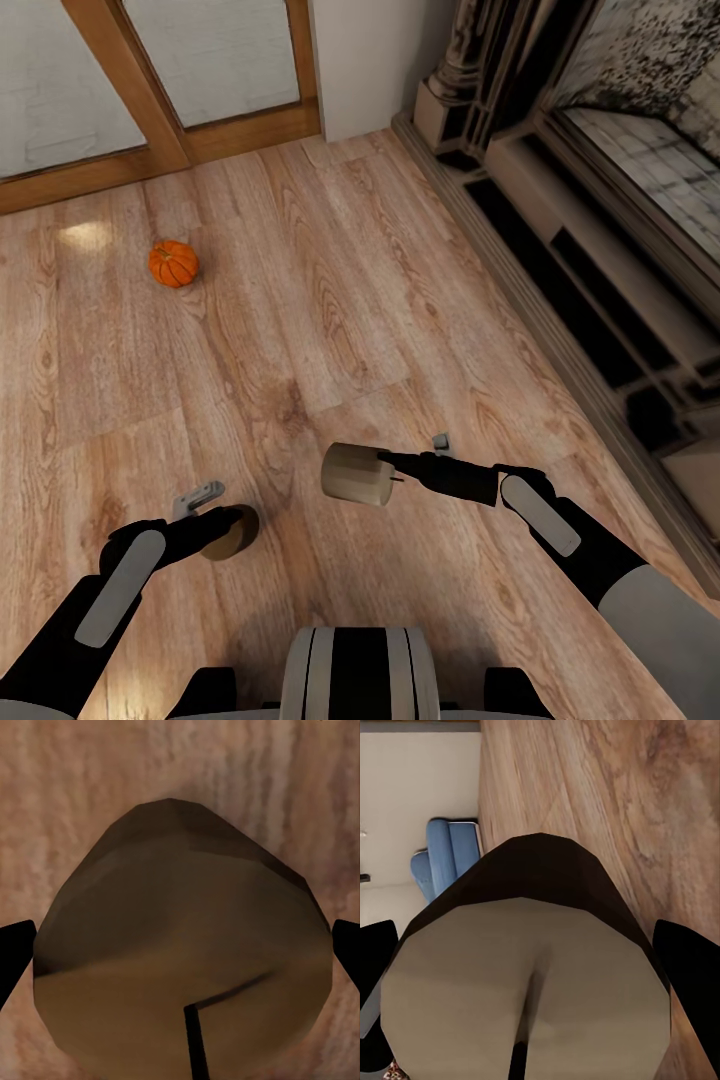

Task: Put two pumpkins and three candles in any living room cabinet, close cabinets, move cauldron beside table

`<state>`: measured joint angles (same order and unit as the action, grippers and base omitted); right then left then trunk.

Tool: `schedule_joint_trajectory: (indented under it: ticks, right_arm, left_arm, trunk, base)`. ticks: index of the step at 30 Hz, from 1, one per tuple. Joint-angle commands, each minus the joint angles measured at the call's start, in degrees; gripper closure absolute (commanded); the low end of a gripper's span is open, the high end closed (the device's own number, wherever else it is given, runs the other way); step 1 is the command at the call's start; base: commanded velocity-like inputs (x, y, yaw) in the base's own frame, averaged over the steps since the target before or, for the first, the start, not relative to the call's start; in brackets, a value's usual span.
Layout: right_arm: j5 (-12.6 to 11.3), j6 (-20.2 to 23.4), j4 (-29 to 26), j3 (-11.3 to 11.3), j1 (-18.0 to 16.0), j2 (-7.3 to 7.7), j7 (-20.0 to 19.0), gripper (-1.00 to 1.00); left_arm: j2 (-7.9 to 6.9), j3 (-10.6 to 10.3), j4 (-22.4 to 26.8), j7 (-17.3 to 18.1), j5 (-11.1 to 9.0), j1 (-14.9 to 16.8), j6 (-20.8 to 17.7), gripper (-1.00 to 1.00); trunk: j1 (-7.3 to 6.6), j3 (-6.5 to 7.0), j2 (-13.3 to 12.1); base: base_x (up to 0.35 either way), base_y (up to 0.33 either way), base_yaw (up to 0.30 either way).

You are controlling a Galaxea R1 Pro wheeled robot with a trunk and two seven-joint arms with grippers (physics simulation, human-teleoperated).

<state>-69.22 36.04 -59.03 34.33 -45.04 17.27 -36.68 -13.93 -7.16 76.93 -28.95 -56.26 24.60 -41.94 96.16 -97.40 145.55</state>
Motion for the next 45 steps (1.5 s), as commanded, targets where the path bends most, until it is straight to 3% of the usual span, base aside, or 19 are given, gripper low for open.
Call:
schedule_joint_trajectory:
  ticks: [1,27,36,40,45]
  right_arm:
    - [-0.5,0.3,0.0,0.1,0.0,0.05,0.0,1.0]
    - [-0.5,0.3,0.1,0.1,0.0,0.05,0.4,1.0]
    - [-0.4,0.3,0.1,0.1,0.0,0.05,0.5,1.0]
    - [-0.4,0.3,0.1,0.1,0.0,0.05,0.6,1.0]
    - [-0.4,0.3,0.1,0.1,0.0,0.05,0.6,1.0]
  left_arm:
    - [-0.06,-0.1,0.1,-0.6,-0.5,0.0,-0.1,1.0]
    - [-0.13,0.0,0.1,-0.5,-0.5,0.0,-0.1,1.0]
    - [-0.13,0.0,0.3,-0.5,-0.6,0.0,-0.1,1.0]
    - [-0.13,0.0,0.6,-0.5,-0.7,0.0,-0.2,1.0]
    - [-0.35,0.4,0.6,-0.5,-1.2,0.2,-0.4,1.0]
  trunk:
    - [-0.01,-0.03,0.0]
    - [-0.01,-0.03,0.0]
    - [-0.24,1.96,-0.1]
    - [-0.24,1.96,-0.1]
    - [-0.37,3.07,-0.2]
  base:
    - [0.0,0.0,0.0]
    - [0.0,0.0,0.0]
    - [0.0,0.0,0.0]
    - [0.0,0.0,0.0]
    - [0.0,0.0,0.0]
